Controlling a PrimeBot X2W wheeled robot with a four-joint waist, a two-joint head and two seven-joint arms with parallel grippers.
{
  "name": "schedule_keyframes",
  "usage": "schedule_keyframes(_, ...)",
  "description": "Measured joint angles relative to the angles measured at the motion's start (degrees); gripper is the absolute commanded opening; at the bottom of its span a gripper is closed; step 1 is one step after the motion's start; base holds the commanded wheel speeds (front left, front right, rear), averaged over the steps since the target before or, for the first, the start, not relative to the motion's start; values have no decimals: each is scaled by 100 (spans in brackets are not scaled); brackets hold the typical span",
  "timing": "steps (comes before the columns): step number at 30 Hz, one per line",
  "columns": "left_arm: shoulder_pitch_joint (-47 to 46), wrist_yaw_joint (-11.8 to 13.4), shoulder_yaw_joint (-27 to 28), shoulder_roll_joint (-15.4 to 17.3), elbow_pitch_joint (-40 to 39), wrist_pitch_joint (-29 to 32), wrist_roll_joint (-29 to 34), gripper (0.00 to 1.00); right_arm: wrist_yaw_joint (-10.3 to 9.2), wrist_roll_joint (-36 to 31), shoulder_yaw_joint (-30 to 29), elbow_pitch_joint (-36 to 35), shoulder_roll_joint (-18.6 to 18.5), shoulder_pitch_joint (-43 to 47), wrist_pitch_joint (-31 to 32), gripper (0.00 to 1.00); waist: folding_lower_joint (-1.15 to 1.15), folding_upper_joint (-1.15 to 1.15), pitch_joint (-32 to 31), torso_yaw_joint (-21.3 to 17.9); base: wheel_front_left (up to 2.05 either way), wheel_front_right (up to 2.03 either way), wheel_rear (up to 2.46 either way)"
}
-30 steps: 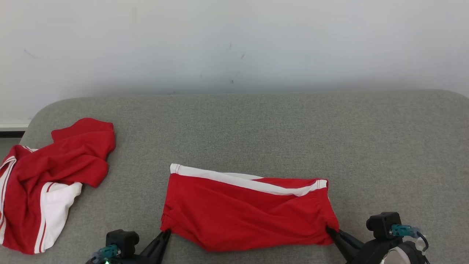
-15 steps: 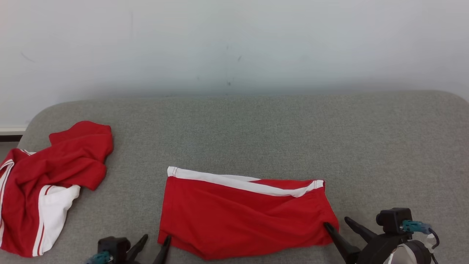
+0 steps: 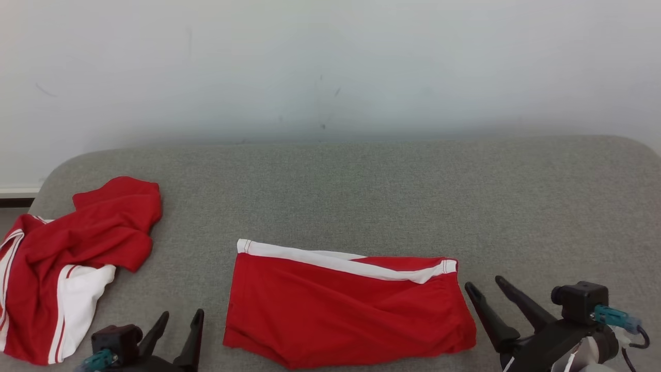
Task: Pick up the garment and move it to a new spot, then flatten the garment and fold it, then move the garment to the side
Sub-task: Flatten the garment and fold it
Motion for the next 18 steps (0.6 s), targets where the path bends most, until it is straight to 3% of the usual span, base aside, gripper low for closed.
schedule_keyframes(8, 241, 154, 374, 110, -482, 0, 244, 100, -504, -331, -307, -264, -4, 42, -545, 100, 0, 0, 15, -109, 0, 0, 0)
schedule_keyframes(18, 724, 205, 836, 159, -1054, 0, 744, 100, -709, -615, -570, -436, -22, 336, -714, 100, 0, 0, 66, -132, 0, 0, 0)
